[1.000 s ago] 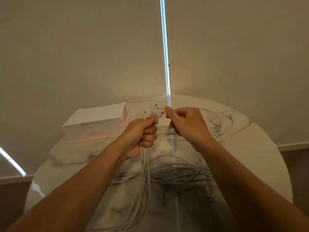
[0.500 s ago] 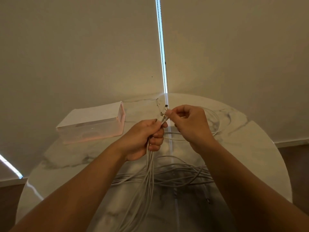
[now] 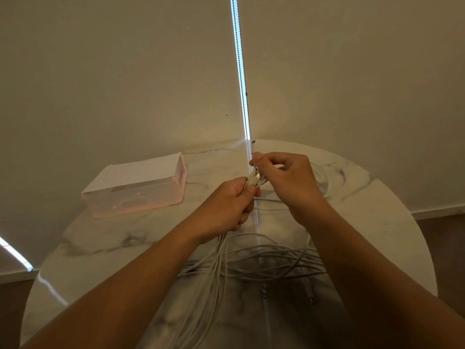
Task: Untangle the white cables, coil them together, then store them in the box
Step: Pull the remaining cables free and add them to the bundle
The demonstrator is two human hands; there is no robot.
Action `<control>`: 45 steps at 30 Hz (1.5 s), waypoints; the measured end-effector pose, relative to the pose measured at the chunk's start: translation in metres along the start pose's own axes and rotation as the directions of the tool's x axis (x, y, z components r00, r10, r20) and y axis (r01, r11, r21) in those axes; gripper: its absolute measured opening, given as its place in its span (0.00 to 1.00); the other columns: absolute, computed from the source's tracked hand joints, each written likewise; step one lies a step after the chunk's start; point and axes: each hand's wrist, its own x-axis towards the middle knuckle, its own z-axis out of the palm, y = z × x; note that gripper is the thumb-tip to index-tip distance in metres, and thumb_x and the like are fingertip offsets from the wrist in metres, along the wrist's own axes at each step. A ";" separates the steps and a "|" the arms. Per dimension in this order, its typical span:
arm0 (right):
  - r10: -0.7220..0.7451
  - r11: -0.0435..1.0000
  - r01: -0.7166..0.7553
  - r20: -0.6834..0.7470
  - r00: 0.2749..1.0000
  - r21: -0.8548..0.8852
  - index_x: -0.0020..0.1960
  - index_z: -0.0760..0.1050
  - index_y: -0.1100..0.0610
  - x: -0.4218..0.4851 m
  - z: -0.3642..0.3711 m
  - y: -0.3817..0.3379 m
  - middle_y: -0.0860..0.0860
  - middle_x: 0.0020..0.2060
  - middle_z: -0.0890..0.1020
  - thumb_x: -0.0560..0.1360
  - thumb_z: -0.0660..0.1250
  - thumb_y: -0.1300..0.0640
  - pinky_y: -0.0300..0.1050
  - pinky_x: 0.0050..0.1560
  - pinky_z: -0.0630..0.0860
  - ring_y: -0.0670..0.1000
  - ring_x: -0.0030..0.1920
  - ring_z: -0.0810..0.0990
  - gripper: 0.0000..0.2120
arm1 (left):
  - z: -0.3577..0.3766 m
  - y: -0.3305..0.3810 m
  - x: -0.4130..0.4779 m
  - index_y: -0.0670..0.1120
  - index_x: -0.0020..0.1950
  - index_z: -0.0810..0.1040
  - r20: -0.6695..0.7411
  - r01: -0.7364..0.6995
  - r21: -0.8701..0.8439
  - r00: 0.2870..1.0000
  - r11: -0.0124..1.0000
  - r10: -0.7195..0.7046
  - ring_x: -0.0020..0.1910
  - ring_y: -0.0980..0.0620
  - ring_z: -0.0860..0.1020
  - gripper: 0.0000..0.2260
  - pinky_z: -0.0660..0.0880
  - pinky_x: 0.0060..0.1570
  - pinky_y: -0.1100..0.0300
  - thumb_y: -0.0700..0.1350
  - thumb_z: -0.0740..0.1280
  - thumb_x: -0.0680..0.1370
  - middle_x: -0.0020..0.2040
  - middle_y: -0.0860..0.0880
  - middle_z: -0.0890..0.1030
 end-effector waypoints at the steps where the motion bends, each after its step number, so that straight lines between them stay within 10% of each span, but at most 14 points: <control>1: 0.029 0.998 -0.030 0.013 0.999 0.052 0.42 0.85 0.55 0.000 -0.001 -0.002 0.47 0.34 0.84 0.76 0.70 0.51 0.39 0.41 0.74 0.42 0.37 0.81 0.09 | 0.001 0.001 0.000 0.45 0.48 0.72 0.016 -0.004 0.007 1.000 1.000 0.004 0.25 0.56 0.62 0.11 0.60 0.24 0.64 0.46 0.54 0.85 0.31 0.50 0.66; 22: 0.255 0.936 -0.291 0.191 0.948 0.197 0.44 0.83 0.60 0.015 -0.034 -0.016 0.51 0.33 0.81 0.75 0.70 0.57 0.39 0.30 0.68 0.47 0.33 0.74 0.06 | 0.000 0.014 0.017 0.43 0.51 0.70 0.433 0.231 -0.203 0.893 0.952 -0.124 0.27 0.56 0.59 0.08 0.58 0.26 0.65 0.44 0.54 0.84 0.33 0.48 0.63; 32: -0.081 0.968 0.077 0.008 0.997 0.240 0.44 0.81 0.64 0.008 -0.029 -0.026 0.53 0.32 0.82 0.76 0.68 0.64 0.36 0.39 0.76 0.48 0.35 0.80 0.05 | -0.009 -0.001 0.032 0.43 0.49 0.72 0.547 0.476 -0.643 0.834 0.599 -0.075 0.30 0.54 0.57 0.17 0.58 0.28 0.63 0.54 0.51 0.81 0.34 0.51 0.59; 45: -0.059 0.925 -0.041 0.250 0.967 0.378 0.43 0.80 0.64 0.008 -0.027 -0.016 0.53 0.31 0.78 0.74 0.66 0.59 0.44 0.34 0.65 0.50 0.34 0.72 0.08 | -0.011 0.001 0.051 0.45 0.40 0.71 0.173 0.348 -0.483 0.938 0.803 -0.301 0.26 0.54 0.67 0.12 0.68 0.28 0.64 0.41 0.55 0.82 0.31 0.49 0.68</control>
